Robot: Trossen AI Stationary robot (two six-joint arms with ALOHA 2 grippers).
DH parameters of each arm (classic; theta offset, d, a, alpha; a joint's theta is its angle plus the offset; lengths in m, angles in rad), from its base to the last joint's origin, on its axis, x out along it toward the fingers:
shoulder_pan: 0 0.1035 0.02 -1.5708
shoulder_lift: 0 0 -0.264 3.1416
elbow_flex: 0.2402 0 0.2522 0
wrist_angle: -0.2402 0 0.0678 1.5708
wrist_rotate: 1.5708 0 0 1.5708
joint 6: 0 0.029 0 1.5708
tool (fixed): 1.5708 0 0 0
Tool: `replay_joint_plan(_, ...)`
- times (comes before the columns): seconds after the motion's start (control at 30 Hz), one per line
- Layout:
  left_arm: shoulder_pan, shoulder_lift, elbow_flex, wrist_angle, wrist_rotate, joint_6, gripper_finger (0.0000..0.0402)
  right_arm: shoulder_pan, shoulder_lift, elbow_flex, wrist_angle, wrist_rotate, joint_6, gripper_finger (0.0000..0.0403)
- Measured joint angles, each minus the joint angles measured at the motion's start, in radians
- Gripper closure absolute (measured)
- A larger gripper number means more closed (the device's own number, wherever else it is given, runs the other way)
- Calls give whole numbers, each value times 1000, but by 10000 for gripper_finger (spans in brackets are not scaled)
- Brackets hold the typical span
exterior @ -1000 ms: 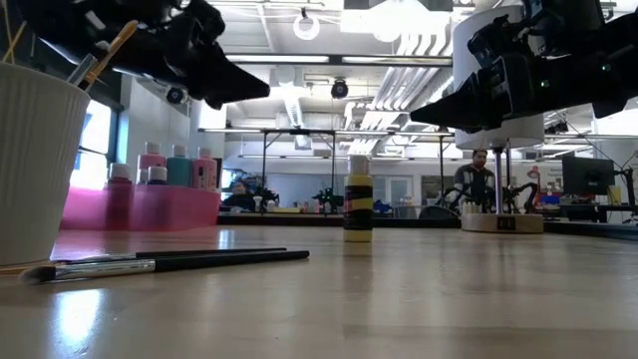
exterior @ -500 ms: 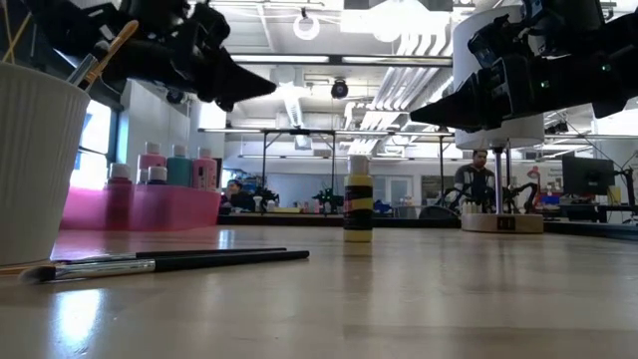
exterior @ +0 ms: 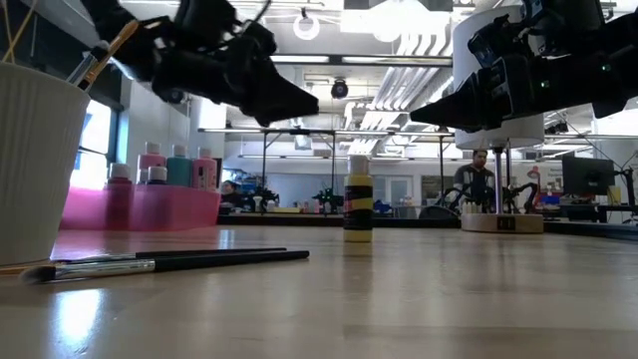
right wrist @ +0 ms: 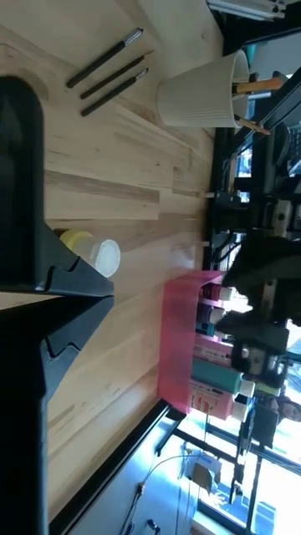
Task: Pick & Place Paint Supplies
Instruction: Put the small yellow paint bottle into the pink bin
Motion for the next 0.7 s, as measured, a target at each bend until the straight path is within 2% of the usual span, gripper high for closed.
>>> replay_joint_plan(0.13,0,58,70,-98,88,-11,200,0,0,0,-10,0,1,401)
replay_joint_plan(0.23,-1,80,103,-142,138,-9,186,0,0,0,-18,0,1,401)
replay_joint_plan(0.33,0,102,106,-146,134,-10,183,0,0,0,-18,0,1,401)
replay_joint_plan(0.5,0,118,107,-147,69,-10,183,0,0,0,-19,0,1,401)
replay_joint_plan(0.7,0,118,107,-138,68,-10,183,0,0,0,-19,0,1,401)
